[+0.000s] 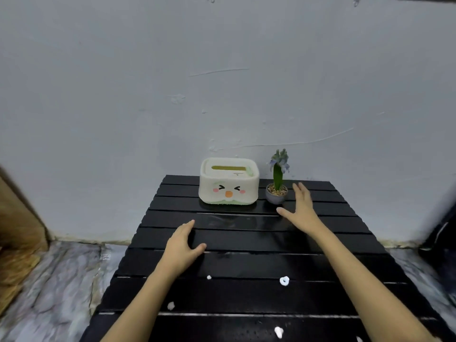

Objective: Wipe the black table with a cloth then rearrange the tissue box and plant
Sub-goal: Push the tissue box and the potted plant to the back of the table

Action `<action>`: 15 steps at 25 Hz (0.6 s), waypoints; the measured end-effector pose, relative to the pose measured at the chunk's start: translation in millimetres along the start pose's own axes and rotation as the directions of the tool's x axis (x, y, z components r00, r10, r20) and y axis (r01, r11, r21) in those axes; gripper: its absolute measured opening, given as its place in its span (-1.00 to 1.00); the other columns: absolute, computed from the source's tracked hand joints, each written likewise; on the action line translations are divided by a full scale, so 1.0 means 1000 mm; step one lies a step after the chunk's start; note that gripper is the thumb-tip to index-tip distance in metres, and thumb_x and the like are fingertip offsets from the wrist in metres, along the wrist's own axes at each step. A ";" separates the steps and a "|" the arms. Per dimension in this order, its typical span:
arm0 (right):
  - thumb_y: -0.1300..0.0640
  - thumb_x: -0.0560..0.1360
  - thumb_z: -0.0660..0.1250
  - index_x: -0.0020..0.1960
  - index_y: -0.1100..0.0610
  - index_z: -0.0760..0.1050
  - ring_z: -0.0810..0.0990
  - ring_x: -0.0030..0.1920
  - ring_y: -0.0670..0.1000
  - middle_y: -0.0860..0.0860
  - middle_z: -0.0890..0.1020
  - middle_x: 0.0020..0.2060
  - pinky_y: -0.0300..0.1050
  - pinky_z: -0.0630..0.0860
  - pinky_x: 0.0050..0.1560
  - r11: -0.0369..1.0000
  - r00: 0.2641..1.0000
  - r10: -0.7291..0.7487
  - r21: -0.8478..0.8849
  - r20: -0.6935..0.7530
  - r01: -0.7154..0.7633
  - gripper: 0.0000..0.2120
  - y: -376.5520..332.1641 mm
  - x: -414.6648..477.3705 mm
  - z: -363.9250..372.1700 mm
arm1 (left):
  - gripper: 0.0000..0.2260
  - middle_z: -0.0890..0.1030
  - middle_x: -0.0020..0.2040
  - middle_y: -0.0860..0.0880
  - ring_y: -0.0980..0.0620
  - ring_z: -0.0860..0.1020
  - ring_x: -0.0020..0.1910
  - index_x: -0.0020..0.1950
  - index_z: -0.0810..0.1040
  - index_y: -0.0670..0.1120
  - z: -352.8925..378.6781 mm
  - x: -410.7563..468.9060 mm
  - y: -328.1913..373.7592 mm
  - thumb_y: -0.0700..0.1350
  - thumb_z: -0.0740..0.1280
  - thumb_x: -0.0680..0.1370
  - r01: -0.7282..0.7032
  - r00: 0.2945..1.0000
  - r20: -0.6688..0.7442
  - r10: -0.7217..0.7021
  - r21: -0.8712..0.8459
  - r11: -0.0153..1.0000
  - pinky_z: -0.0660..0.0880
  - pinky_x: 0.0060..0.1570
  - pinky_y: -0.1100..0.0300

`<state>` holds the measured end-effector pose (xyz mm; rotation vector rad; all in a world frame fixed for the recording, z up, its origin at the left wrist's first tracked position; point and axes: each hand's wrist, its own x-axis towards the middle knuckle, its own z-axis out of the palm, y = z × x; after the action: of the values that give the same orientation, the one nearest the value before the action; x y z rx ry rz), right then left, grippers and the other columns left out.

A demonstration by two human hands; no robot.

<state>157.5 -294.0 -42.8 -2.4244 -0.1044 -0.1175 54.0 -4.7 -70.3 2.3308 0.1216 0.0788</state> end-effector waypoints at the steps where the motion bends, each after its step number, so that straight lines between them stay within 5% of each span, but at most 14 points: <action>1: 0.02 0.45 0.36 0.48 0.14 -0.07 -0.09 0.49 0.10 0.07 -0.10 0.50 0.09 0.02 0.47 0.999 0.999 -0.031 -0.036 0.039 0.033 -0.20 0.000 -0.026 -0.011 | -0.45 0.31 0.44 -0.12 -0.06 0.24 0.44 0.42 0.20 -0.12 -0.005 -0.003 0.002 -0.13 0.31 0.48 0.004 1.000 -0.003 -0.004 -0.022 1.000 0.18 0.43 0.09; 4: -0.17 0.43 0.28 0.48 -0.01 -0.10 -0.15 0.49 -0.01 -0.13 -0.15 0.48 0.15 0.05 0.47 0.992 0.990 -0.062 -0.097 0.128 0.075 -0.20 0.015 -0.115 -0.049 | -0.54 0.38 0.40 -0.13 -0.07 0.32 0.39 0.40 0.27 -0.09 -0.019 -0.021 0.010 -0.16 0.27 0.51 0.027 1.000 0.003 -0.027 -0.064 0.998 0.23 0.38 0.10; 8: -0.62 0.12 -0.03 0.35 -0.31 -0.15 -0.20 0.45 -0.14 -0.24 -0.22 0.43 0.03 0.06 0.46 0.982 0.995 0.033 -0.190 0.098 -0.013 -0.11 0.055 -0.224 -0.094 | -0.59 0.43 0.37 -0.11 -0.07 0.38 0.35 0.37 0.32 -0.02 -0.037 -0.054 0.021 -0.13 0.25 0.52 -0.010 0.994 0.112 0.013 -0.023 1.000 0.28 0.33 0.12; 12: -0.26 0.39 0.26 0.47 -0.01 -0.08 -0.10 0.50 -0.01 -0.06 -0.13 0.49 0.12 0.08 0.47 0.943 0.982 0.183 -0.272 -0.048 -0.189 -0.18 0.084 -0.292 -0.123 | -0.59 0.42 0.38 -0.12 -0.08 0.36 0.36 0.38 0.31 -0.04 -0.053 -0.104 0.034 -0.15 0.24 0.53 -0.042 0.993 0.107 0.045 -0.024 0.999 0.27 0.34 0.10; 15: -0.13 0.48 0.24 0.49 0.07 -0.09 -0.01 0.50 0.05 0.04 0.00 0.51 0.16 0.01 0.45 0.831 0.946 0.293 -0.451 -0.142 -0.325 -0.24 0.093 -0.303 -0.131 | -0.59 0.41 0.38 -0.11 -0.09 0.37 0.35 0.38 0.30 -0.04 -0.051 -0.140 0.048 -0.16 0.22 0.53 -0.062 0.994 0.085 0.068 -0.071 0.996 0.29 0.30 0.11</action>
<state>-140.6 -463.6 -38.9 -2.8806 0.3953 -0.0820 -87.0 -16.8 -2.9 2.2660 -0.0014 0.0132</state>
